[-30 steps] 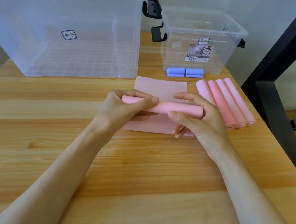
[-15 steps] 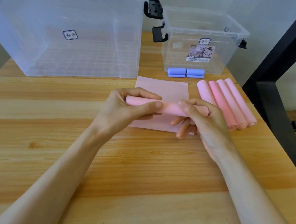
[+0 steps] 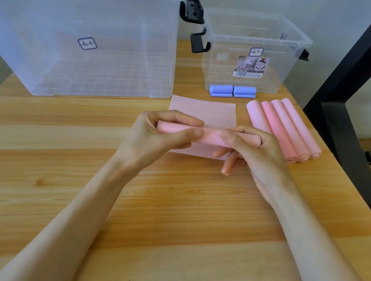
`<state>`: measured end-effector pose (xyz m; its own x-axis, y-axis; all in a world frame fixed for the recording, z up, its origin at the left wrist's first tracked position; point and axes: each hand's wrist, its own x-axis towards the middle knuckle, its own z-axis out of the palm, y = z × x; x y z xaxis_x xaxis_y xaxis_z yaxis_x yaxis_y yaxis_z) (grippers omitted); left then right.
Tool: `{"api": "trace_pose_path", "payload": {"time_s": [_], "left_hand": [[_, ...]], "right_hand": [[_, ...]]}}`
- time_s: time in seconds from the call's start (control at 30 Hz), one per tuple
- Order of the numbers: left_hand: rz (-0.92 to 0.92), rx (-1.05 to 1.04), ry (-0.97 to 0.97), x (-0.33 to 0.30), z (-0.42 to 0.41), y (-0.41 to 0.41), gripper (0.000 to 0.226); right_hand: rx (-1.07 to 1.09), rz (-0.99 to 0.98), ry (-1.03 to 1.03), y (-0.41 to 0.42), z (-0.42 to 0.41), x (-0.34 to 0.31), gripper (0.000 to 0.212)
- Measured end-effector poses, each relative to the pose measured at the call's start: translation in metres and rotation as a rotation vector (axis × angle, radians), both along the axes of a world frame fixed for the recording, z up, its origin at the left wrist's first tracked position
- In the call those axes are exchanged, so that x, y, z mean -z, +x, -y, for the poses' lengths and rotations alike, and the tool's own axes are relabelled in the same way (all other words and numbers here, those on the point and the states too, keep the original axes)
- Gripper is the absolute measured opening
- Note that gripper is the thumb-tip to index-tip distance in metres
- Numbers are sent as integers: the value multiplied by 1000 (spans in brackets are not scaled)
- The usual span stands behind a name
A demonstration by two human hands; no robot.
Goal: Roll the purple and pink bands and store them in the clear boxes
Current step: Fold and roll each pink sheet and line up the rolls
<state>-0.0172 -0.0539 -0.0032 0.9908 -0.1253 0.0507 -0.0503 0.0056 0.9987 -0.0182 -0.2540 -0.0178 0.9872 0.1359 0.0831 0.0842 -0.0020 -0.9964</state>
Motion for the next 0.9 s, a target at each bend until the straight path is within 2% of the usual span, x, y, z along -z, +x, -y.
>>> {"api": "trace_pose_path", "payload": {"time_s": [0.1,0.23,0.33,0.4,0.53,0.7,0.9], "left_hand": [[11,-18,30,1,1,1,20],[-90,-59,-54,2,2,1,8],[-189,-41,-117,0,1,0,20],[-226,-23,-136,-1,1,0,31],[-213,-4,-138,0,0,1,29],[-122,9,-68,0,0,2,23],[-179,-58,-70,2,0,3,23]], "right_hand": [[2,-16,-7,1,0,1,34],[-15,40,-24,1,0,1,36],[-37,52,-23,0,-1,1,47],[-37,65,-32,0,-1,2,44],[-19,82,-25,1,-1,3,28],[-5,35,-21,1,1,3,31],[2,78,-87,0,-2,2,35]]}}
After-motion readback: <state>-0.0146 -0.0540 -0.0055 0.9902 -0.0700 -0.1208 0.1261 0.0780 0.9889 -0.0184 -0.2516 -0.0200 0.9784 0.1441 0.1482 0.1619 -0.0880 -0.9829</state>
